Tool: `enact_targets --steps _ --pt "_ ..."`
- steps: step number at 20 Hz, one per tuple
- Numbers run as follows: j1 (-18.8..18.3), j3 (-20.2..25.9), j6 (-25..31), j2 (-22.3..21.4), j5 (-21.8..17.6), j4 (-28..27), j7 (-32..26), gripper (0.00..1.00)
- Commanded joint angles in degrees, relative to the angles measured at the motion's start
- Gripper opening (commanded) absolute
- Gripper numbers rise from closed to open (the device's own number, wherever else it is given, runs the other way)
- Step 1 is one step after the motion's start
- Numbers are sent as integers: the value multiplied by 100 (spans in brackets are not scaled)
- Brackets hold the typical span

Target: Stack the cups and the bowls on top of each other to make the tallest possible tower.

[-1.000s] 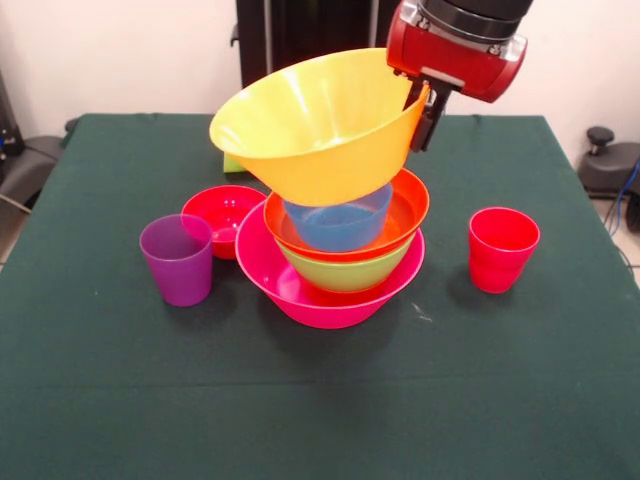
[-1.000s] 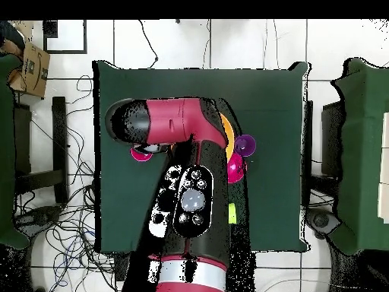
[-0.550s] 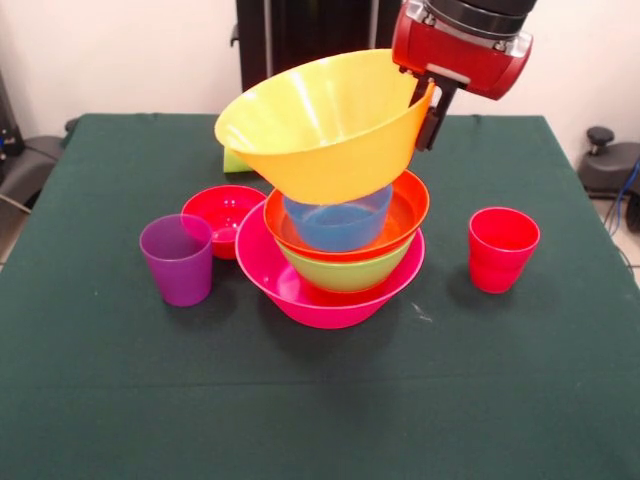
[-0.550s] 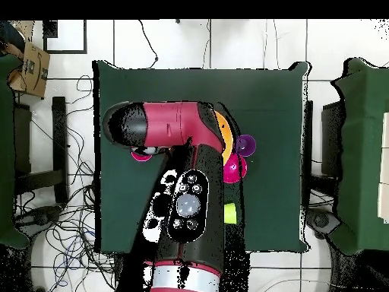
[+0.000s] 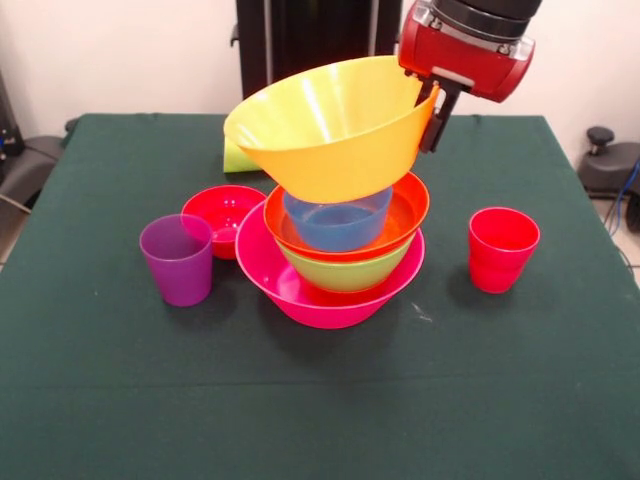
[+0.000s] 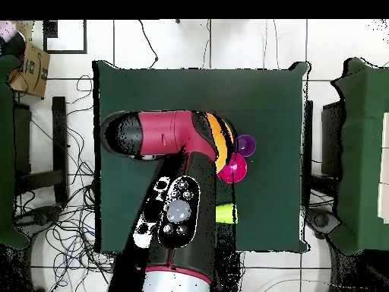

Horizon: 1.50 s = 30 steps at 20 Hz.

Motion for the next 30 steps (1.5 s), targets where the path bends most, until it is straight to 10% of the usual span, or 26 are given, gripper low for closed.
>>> enact_targets --steps 1,30 --pt "92 106 -366 253 146 500 1225 0" --pt "397 -173 -1137 714 482 698 1450 0"
